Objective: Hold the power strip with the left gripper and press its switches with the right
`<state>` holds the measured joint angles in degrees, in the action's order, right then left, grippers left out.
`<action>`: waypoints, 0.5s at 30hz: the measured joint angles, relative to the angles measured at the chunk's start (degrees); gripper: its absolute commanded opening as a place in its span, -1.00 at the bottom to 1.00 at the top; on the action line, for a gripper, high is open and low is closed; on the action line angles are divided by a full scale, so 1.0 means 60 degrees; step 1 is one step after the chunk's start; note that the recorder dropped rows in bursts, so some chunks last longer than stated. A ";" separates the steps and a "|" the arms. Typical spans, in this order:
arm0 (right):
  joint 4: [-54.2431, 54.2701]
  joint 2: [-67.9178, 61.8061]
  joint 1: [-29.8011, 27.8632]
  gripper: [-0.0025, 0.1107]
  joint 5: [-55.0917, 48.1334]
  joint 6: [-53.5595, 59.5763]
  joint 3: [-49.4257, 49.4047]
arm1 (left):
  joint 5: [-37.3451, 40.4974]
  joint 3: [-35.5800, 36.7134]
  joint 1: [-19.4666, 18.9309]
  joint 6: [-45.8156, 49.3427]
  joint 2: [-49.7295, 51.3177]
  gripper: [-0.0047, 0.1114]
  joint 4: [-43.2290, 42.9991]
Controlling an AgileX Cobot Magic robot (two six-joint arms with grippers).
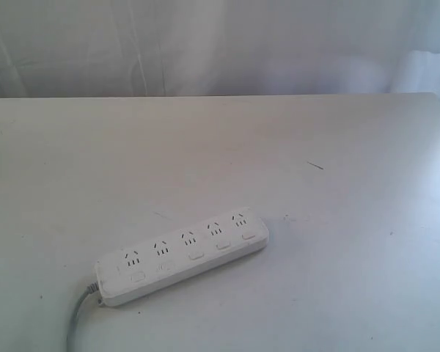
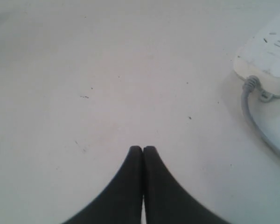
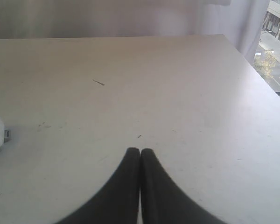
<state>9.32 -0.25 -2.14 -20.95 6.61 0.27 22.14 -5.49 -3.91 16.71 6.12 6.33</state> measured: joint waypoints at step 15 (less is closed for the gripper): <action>0.0000 0.0000 0.0000 -0.96 0.0000 0.0000 0.0000 | -0.0039 -0.2146 0.0000 0.0000 0.1025 -0.92 0.0000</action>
<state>9.32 -0.25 -2.14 -20.95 6.61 0.27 21.91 -18.36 -3.91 16.71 12.27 6.33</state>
